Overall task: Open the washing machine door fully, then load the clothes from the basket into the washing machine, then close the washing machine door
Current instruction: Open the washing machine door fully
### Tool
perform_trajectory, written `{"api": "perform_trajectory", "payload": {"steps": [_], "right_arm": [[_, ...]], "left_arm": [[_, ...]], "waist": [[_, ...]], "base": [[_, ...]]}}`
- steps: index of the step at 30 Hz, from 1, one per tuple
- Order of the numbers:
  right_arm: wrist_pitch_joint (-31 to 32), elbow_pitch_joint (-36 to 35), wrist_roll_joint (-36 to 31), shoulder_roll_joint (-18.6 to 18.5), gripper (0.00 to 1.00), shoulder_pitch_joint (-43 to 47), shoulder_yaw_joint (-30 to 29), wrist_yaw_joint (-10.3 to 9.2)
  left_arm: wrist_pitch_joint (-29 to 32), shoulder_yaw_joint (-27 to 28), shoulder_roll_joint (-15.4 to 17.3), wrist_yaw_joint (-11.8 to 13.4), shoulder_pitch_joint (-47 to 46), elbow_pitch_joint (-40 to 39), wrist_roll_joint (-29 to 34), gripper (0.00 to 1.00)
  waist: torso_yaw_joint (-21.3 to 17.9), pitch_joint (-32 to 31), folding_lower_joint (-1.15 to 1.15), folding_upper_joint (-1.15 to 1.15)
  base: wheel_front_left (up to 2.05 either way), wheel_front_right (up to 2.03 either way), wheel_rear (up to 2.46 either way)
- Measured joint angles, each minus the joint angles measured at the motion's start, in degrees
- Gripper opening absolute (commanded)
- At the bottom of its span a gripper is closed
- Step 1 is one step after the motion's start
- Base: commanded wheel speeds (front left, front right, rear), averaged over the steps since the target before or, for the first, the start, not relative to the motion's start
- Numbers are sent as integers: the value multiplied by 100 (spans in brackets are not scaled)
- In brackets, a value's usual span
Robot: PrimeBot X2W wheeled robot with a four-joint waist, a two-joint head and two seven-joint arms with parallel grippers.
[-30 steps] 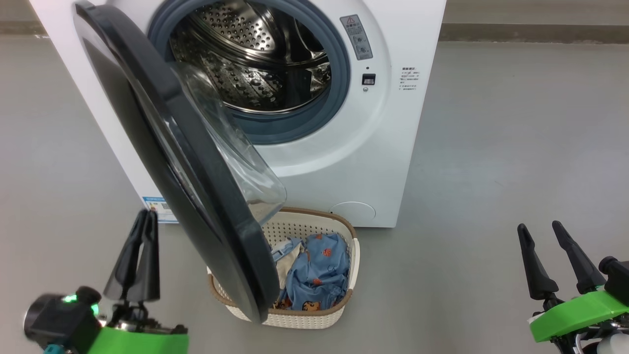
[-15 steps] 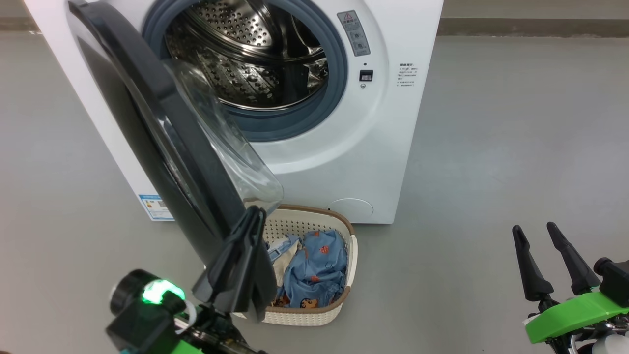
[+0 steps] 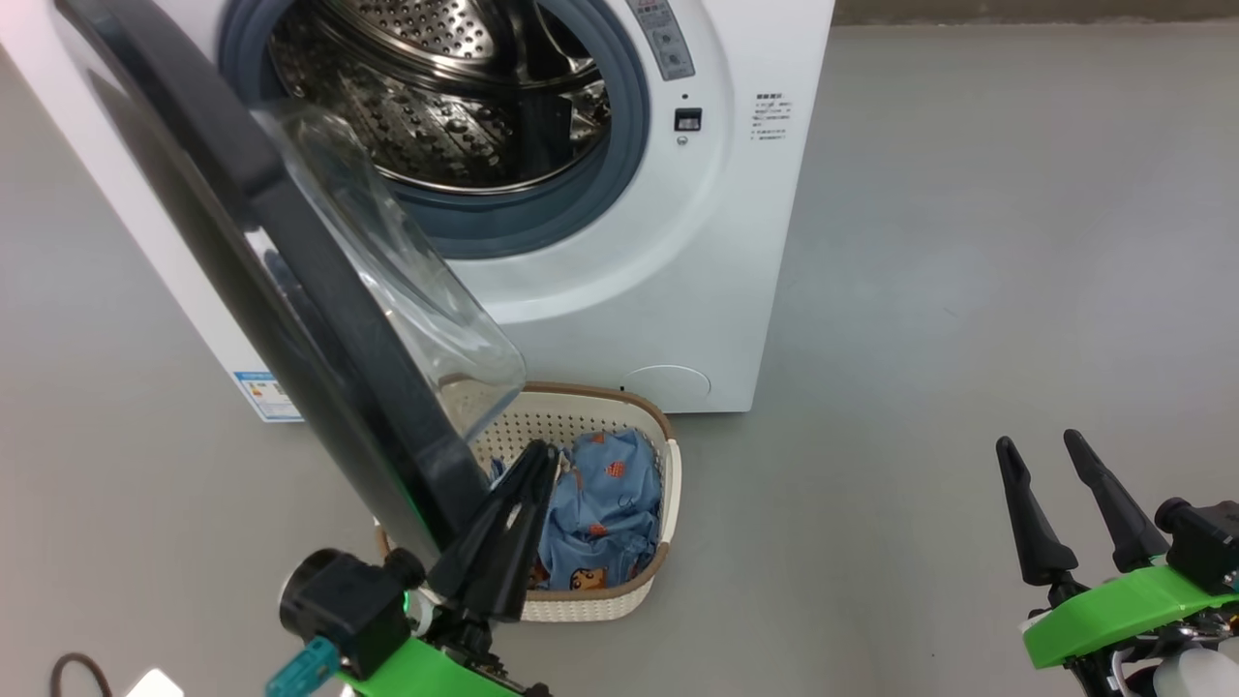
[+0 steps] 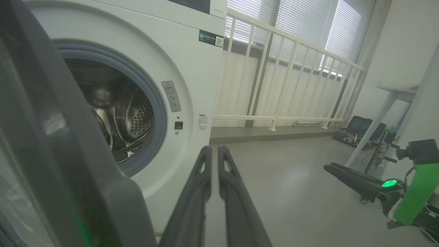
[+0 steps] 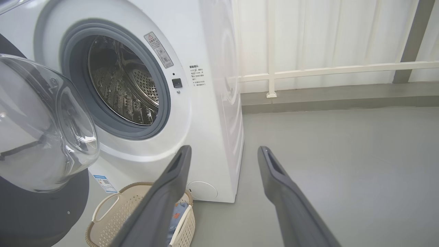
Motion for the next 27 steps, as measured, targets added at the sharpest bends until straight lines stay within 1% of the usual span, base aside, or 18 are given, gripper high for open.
{"api": "perform_trajectory", "payload": {"steps": [12,14,19,22,27], "right_arm": [[0,71,1,63,100,0,23,0],[0,81,2,64,100,0,22,0],[0,90,2,81,100,0,20,0],[0,97,2,98,100,0,21,0],[0,112,3,124,100,0,31,0]], "left_arm": [[8,-46,-26,19,-30,668,-91,0],[8,-23,-27,44,-34,761,-121,0],[-2,81,-85,198,-83,968,-197,0],[-21,101,-118,237,-148,1024,-222,0],[-51,83,-205,235,-229,1122,-246,0]], "waist": [[-137,12,0,0],[-129,-2,0,0],[-76,-20,0,0],[-48,-29,0,0],[30,-47,0,0]], "base": [[0,0,0],[0,0,0],[0,0,0],[0,0,0],[0,0,0]]}}
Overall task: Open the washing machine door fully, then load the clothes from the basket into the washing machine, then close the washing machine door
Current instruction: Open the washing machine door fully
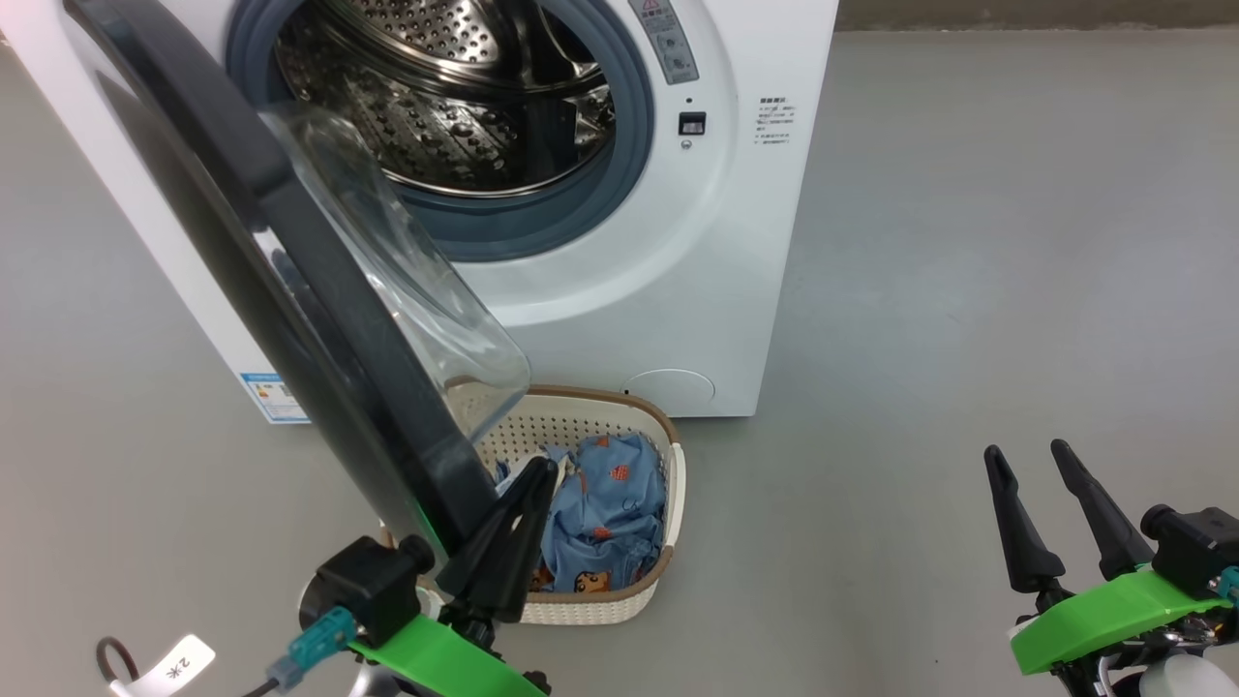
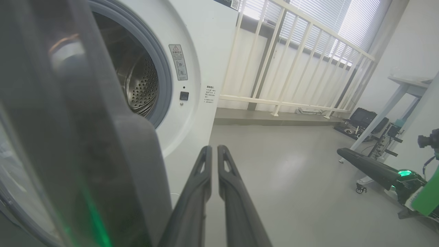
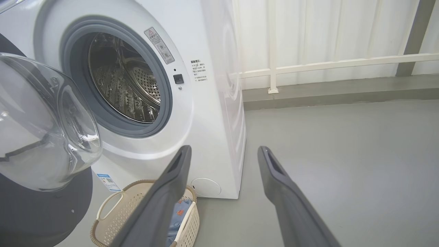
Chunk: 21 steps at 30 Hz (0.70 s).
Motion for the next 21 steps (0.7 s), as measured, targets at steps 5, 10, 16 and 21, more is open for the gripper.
{"api": "perform_trajectory", "payload": {"steps": [5,10,16,21], "right_arm": [[0,33,7,15,100,0,12,0],[0,47,10,14,100,0,11,0],[0,55,55,25,100,1,8,0],[0,57,55,44,100,3,-2,0]], "left_arm": [[0,2,-15,4,-32,56,-51,0],[0,24,-11,52,-7,63,-99,0],[0,78,59,103,140,-57,-131,0],[7,136,181,164,311,-209,-155,0]], "waist": [[70,-34,0,0],[140,-54,0,0],[267,-78,0,0],[425,-96,0,0]], "base": [[0,0,0],[0,0,0],[0,0,0],[0,0,0]]}}
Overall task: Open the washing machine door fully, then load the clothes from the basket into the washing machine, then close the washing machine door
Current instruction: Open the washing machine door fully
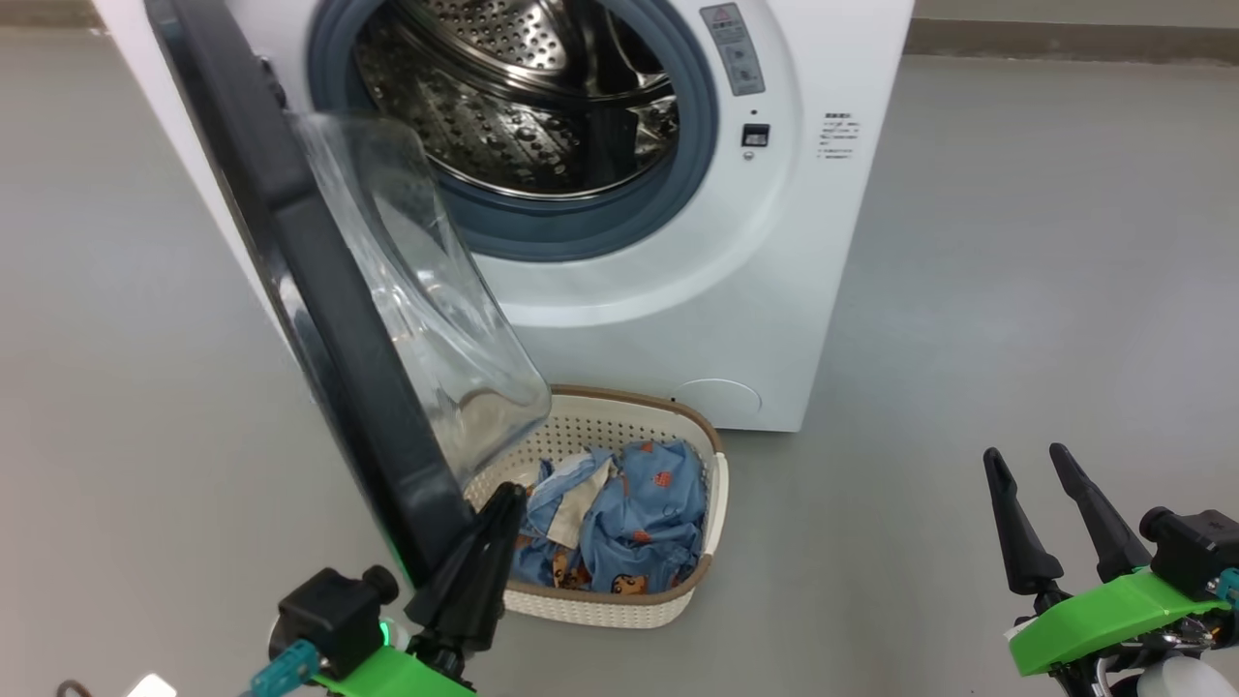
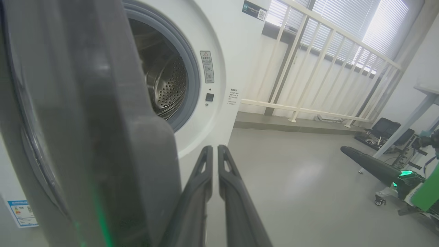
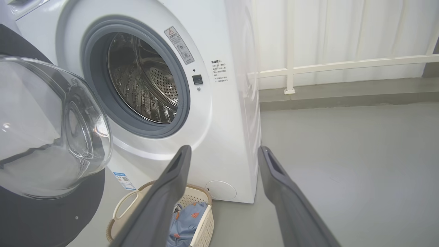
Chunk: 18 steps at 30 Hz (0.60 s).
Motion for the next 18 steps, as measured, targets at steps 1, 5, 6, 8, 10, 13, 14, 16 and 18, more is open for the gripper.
{"api": "perform_trajectory", "payload": {"steps": [1,5,6,8,10,13,14,16,18], "right_arm": [[0,1,0,0,100,0,-1,0],[0,2,-1,0,100,0,-9,0],[0,3,-1,1,100,0,-14,0],[0,2,-1,2,100,0,-20,0],[0,5,0,2,100,0,-25,0],[0,7,1,3,100,1,-32,0],[0,7,1,5,100,1,-33,0],[0,4,1,10,100,1,-36,0],[0,4,1,12,100,1,-44,0]], "left_arm": [[1,15,13,29,37,-29,-9,0],[53,77,90,111,97,-102,-32,0],[53,90,126,114,130,-130,-32,0],[59,102,177,137,159,-166,-36,0],[93,116,187,149,162,-186,-40,0],[112,154,221,198,191,-225,-40,0],[120,185,243,224,222,-249,-41,0],[137,280,345,285,274,-293,-83,0],[153,375,386,350,274,-297,-91,0]], "waist": [[36,-3,0,0],[199,-10,0,0],[241,-12,0,0],[330,-19,0,0],[422,-25,0,0],[563,-35,0,0],[609,-38,0,0],[743,-40,0,0],[828,-32,0,0]], "base": [[0,0,0],[0,0,0],[0,0,0],[0,0,0],[0,0,0],[0,0,0],[0,0,0],[0,0,0],[0,0,0]]}}
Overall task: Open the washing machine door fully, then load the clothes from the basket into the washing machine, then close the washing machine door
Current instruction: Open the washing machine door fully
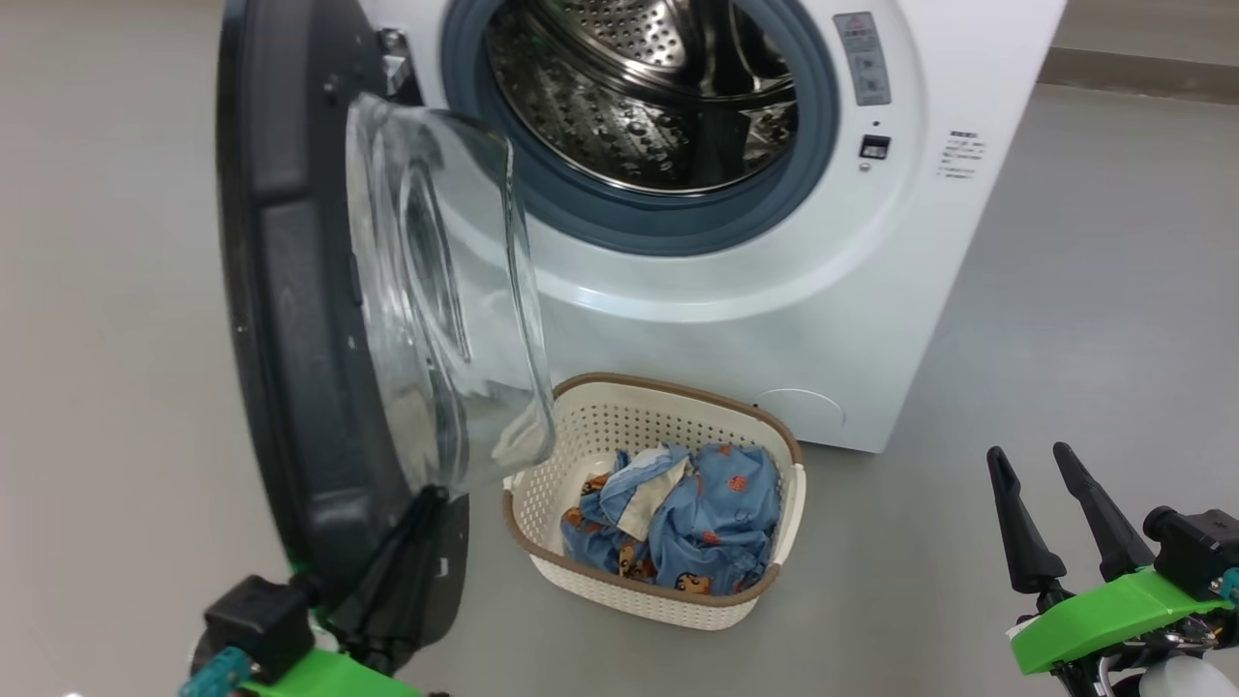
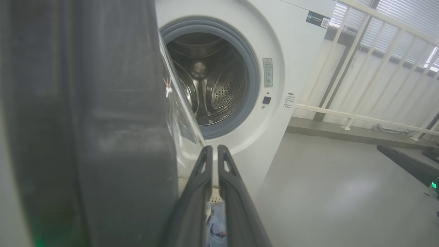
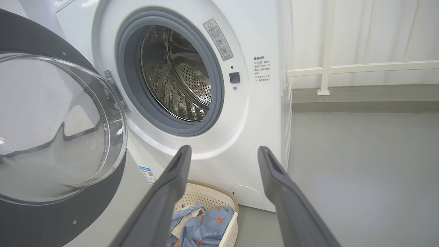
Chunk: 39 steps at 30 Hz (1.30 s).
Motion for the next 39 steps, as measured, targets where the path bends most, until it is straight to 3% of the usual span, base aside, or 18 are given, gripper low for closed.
{"api": "perform_trajectory", "payload": {"steps": [12,23,31,39], "right_arm": [[0,2,-1,58,100,-1,-42,0],[0,8,-9,86,100,-16,-78,0],[0,7,-67,119,100,-224,-110,0],[0,2,-171,118,100,-363,-121,0]], "left_arm": [[64,565,374,242,-29,42,-169,0],[183,1012,711,249,-363,555,-369,0],[175,1268,887,175,-799,1195,-594,0],[149,1316,945,-64,-1382,2023,-655,0]], "waist": [[403,135,0,0],[712,278,0,0],[858,484,1,0],[1055,696,1,0]], "base": [[0,0,0],[0,0,0],[0,0,0],[0,0,0]]}}
